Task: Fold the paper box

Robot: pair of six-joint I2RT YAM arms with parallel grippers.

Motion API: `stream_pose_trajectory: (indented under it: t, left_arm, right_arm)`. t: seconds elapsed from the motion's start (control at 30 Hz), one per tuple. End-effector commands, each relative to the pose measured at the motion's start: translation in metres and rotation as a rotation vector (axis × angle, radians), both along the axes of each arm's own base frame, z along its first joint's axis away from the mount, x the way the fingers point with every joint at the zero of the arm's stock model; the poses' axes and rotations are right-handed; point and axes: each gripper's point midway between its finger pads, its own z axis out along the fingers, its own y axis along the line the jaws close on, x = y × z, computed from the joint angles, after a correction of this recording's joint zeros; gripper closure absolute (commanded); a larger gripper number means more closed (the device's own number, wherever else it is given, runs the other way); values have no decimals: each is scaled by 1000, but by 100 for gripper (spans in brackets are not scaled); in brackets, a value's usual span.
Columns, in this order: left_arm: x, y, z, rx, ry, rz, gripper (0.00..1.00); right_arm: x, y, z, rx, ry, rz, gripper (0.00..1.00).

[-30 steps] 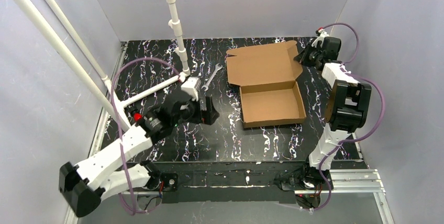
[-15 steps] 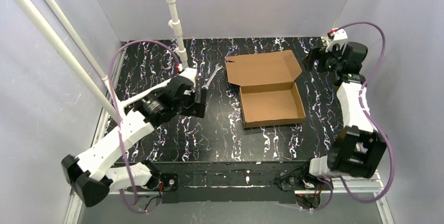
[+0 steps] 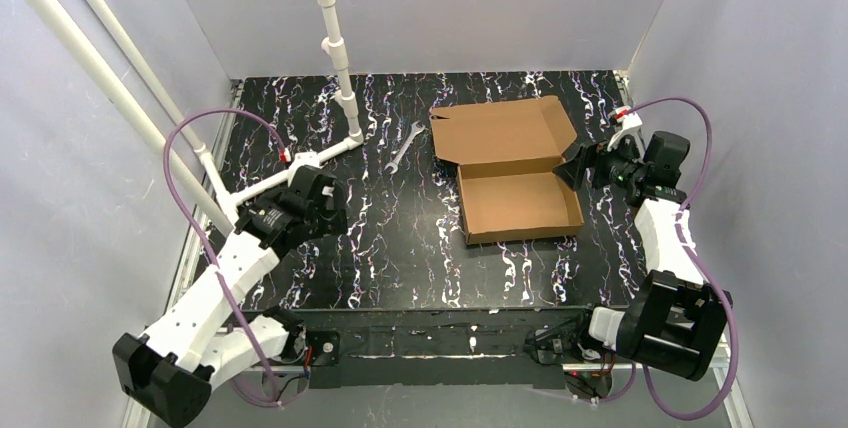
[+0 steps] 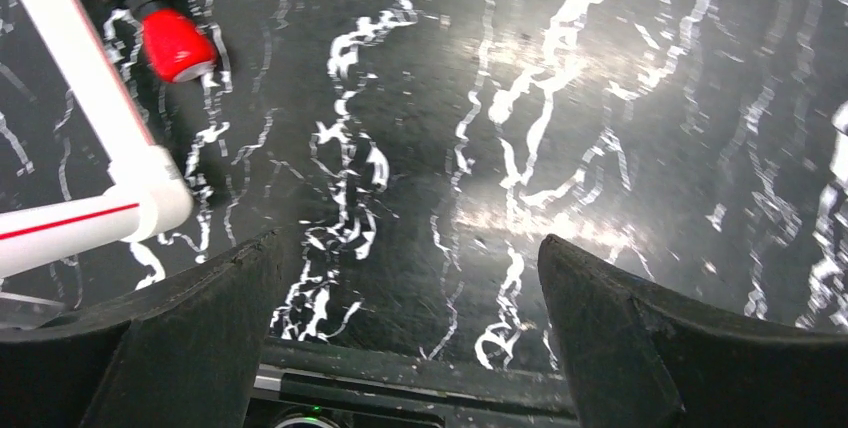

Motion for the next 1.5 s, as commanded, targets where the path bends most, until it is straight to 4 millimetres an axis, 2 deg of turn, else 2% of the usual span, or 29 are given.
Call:
stream_pose_trajectory:
  t: [0.0,0.13,0.23,0.33,0.37,0.4,0.5,0.63,0.73,0.9,0.97,1.23,1.47]
  left_arm:
    - [9,33,-10,85,10,144,4]
    - [13,48,-28,45,35,194,5]
    - [17,66,-41,-16,51,267,5]
    - [23,81,-48,-31,69,310,11]
    - [27,84,-50,-30,76,317,10]
    - [29,90,-52,-19,91,333,3]
    - [36,107,-57,30,117,388,2]
    - [46,127,-58,107,87,471,6]
    - [53,143,-65,108,40,541,15]
    - [71,155,-72,81,-27,589,28]
    - [74,161,-79,70,-7,619,33]
    - [84,167,-108,51,73,628,46]
    - [86,170,-126,60,113,619,49]
  right_arm:
    - [4,4,15,10,-55,43,2]
    - [4,4,14,9,-54,42,2]
    - [4,4,12,12,-54,45,2]
    - [4,4,11,12,-52,45,2]
    - [4,4,10,13,-51,47,2]
    - [4,5,10,14,-51,48,2]
    - [4,6,8,25,-49,58,2]
    - [4,7,6,33,-43,63,2]
    - [4,8,7,36,-43,66,2]
    - [3,9,8,42,-45,71,2]
    - [3,9,8,42,-45,72,2]
    - [3,9,8,41,-45,73,2]
    - [3,9,6,43,-40,74,2]
